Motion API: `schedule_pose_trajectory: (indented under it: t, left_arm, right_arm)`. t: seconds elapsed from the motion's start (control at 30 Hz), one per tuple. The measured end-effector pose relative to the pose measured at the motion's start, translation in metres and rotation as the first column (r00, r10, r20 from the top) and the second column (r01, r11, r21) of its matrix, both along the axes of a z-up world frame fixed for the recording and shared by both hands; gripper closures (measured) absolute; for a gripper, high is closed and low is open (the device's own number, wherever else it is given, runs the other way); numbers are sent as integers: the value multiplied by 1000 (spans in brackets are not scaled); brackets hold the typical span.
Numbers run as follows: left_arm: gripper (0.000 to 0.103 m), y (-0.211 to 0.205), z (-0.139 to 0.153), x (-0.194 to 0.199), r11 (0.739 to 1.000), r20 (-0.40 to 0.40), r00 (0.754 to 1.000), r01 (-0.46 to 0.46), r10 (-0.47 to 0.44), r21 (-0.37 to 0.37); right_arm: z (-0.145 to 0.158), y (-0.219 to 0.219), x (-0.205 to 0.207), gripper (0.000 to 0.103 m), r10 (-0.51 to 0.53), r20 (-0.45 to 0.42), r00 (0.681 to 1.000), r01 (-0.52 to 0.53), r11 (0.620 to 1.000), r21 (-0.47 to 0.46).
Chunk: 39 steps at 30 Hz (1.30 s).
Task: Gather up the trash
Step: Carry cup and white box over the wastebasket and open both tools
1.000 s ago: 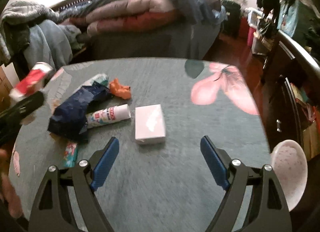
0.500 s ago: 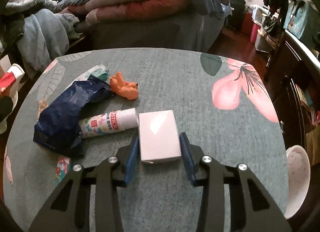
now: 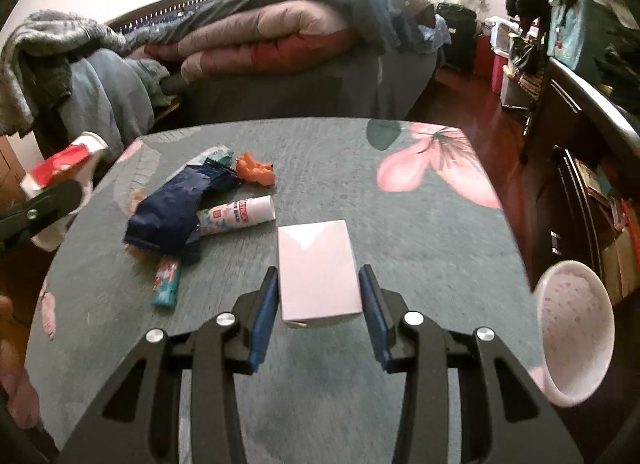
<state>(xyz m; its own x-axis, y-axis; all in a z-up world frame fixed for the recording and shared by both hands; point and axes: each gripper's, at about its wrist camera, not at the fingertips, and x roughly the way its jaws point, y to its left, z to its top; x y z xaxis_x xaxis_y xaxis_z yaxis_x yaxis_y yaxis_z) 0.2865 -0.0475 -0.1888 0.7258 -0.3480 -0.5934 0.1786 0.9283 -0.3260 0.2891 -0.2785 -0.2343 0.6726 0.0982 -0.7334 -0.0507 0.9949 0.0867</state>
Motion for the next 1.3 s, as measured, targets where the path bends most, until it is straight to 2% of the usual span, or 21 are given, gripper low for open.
schedule_pose_trajectory:
  t: [0.33,0.5,0.7,0.93,1.1,1.3]
  left_arm:
    - [52,-70,9,-13,992,16,993,116,-117,49]
    - [52,-125,12,-14,970,25,972,231,-234,80]
    - [52,-201,11,-15,916,32,919,389,-394,98]
    - [52,-292,0,-16,827,29,834,542,-551,147]
    - [52,-348,-18,-8,770,-28,779,623,-626,140]
    - [52,-395,-40,4,726,-85,739,673,-668,141]
  right_arm:
    - [19,-58,-64,62,-79,67,995,74,995,65]
    - [19,-106,-88,62,-191,84,978,185,980,73]
    - [9,-171,-110,62,-316,78,945,309,947,89]
    - [-5,-237,-126,62,-446,75,892,441,894,78]
    - [-23,-274,-124,62,-507,49,860,504,861,64]
    - [-49,-305,-113,62,-548,15,837,546,836,54]
